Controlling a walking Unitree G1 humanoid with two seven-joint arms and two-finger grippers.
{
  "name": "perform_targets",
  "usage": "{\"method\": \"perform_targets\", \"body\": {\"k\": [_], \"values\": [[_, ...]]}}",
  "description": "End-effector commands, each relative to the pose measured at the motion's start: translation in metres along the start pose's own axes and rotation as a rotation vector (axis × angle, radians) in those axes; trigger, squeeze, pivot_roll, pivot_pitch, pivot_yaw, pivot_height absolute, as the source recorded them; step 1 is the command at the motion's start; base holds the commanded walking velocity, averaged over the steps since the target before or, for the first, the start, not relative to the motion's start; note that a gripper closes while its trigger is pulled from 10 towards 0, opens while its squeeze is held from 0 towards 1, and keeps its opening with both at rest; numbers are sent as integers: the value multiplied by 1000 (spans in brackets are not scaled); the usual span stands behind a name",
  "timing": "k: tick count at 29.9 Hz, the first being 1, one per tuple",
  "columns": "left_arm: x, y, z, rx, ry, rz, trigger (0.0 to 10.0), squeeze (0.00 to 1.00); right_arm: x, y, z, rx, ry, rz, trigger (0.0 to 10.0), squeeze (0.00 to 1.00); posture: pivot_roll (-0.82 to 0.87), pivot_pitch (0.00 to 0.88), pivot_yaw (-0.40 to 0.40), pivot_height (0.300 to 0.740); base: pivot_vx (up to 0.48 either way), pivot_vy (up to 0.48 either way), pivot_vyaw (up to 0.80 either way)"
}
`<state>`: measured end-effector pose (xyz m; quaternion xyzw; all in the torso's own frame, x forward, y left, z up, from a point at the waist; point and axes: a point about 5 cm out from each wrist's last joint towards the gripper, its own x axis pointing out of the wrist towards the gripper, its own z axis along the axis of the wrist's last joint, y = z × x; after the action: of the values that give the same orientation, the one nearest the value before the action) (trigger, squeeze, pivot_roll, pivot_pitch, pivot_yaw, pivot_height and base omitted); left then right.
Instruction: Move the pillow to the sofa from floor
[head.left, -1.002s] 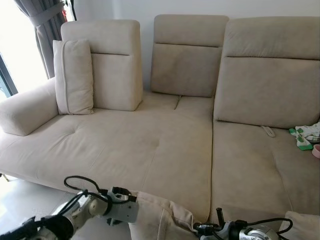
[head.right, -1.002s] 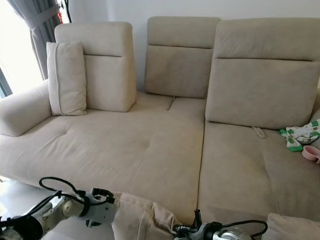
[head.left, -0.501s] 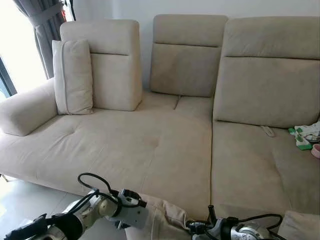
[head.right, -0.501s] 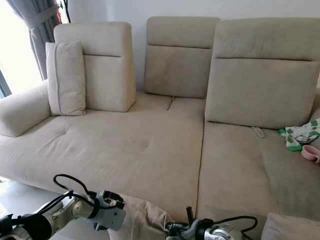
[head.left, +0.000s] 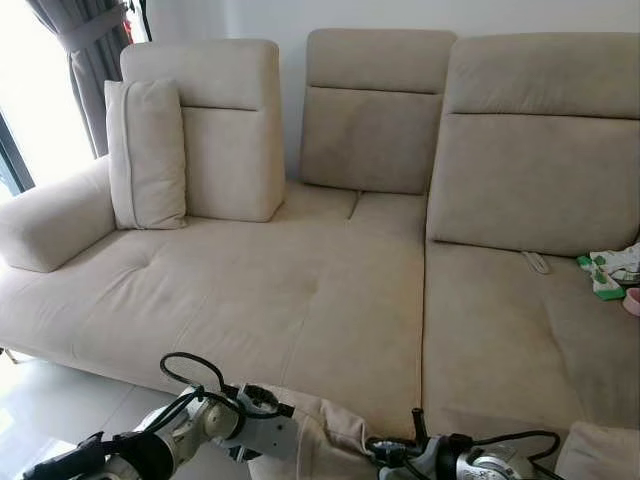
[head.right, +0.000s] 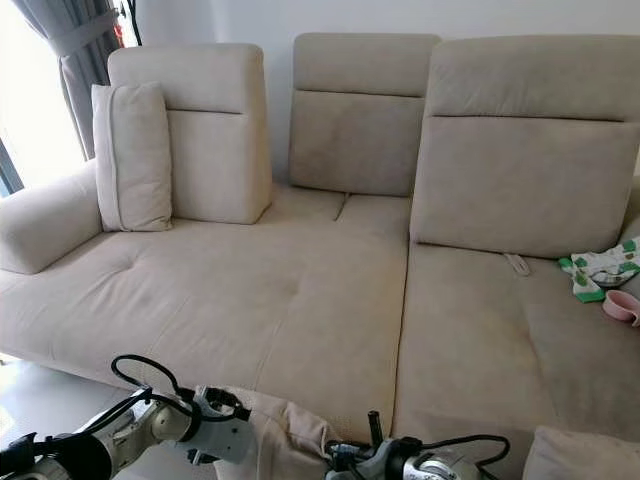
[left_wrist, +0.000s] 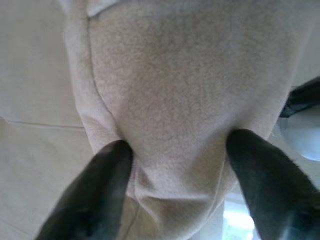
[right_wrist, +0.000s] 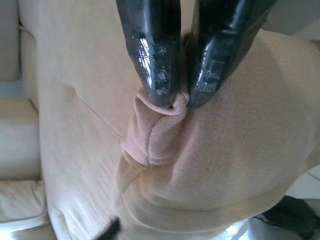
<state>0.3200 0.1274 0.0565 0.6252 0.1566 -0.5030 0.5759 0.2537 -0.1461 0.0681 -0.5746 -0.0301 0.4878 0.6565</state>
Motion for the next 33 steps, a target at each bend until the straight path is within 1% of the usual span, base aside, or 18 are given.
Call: {"method": "perform_targets", "body": {"k": [1, 2, 5, 7, 8, 9, 10, 11, 12, 13, 15, 16, 17, 18, 20, 23, 26, 33], "values": [[1, -12, -6, -14, 18, -44, 0, 0, 0, -5, 3, -6, -9, -53, 10000, 0, 20, 0, 60, 557, 0, 0, 0], [1, -12, -6, -14, 18, -44, 0, 0, 0, -5, 3, -6, -9, -53, 10000, 0, 20, 0, 60, 557, 0, 0, 0], [0, -12, -6, -22, 16, -28, 0, 0, -1, -5, 0, 40, 13, -121, 10000, 0, 21, 0, 60, 557, 0, 0, 0], [-2, -4, -5, -30, 18, 22, 0, 0, -2, -5, -1, 71, 23, -157, 10000, 0, 21, 0, 61, 557, 0, 0, 0], [-2, -4, -5, -30, 18, 22, 0, 0, -2, -5, -1, 71, 23, -157, 10000, 0, 21, 0, 61, 557, 0, 0, 0], [-4, 1, -4, -32, 23, 54, 0, 0, -2, -5, -1, 83, 25, -174, 10000, 0, 21, 0, 61, 557, 0, 0, 0], [-7, 9, -4, -25, 39, 95, 0, 0, -2, -5, -1, 103, 20, -197, 10000, 0, 21, 0, 60, 557, 0, 0, 0], [-9, 13, -4, -18, 48, 106, 0, 0, -2, -5, 0, 111, 16, -205, 10000, 0, 21, 0, 60, 557, 0, 0, 0], [-9, 13, -4, -18, 48, 106, 0, 0, -2, -5, 0, 111, 16, -205, 10000, 0, 21, 0, 60, 557, 0, 0, 0], [-13, 17, -5, -1, 58, 110, 10000, 0, -2, -6, 0, 118, 15, -217, 10000, 0, 22, 0, 60, 557, 0, 0, 0], [-22, 25, -4, 31, 74, 113, 10000, 0, -3, -12, 2, 141, 3, -265, 10000, 0, 23, 0, 58, 561, 0, 0, 0], [-22, 25, -4, 31, 74, 113, 10000, 0, -3, -12, 2, 141, 3, -265, 10000, 0, 23, 0, 58, 561, 0, 0, 0], [-25, 28, -4, 42, 79, 115, 10000, 0, -3, -14, 3, 146, -3, -277, 10000, 0, 24, 0, 57, 566, 0, 0, 0], [-25, 28, -4, 42, 79, 115, 10000, 0, -3, -14, 3, 146, -3, -277, 10000, 0, 24, 0, 57, 566, 0, 0, 0], [-30, 29, -5, 61, 92, 99, 10000, 0, -4, -17, 4, 153, -11, -294, 10000, 0, 25, 0, 54, 576, 0, 0, 0], [-31, 27, -7, 72, 108, 77, 10000, 0, -4, -18, 4, 154, -12, -301, 10000, 0, 23, 0, 53, 591, 0, 0, 0], [-30, 25, -9, 72, 114, 73, 10000, 0, -4, -18, 4, 153, -13, -303, 10000, 0, 22, 0, 53, 596, 0, 0, 0], [-25, 12, -14, 69, 151, 19, 10000, 0, -6, -18, 4, 145, -10, -298, 10000, 0, 18, 0, 55, 631, 0, 0, 0]]}}
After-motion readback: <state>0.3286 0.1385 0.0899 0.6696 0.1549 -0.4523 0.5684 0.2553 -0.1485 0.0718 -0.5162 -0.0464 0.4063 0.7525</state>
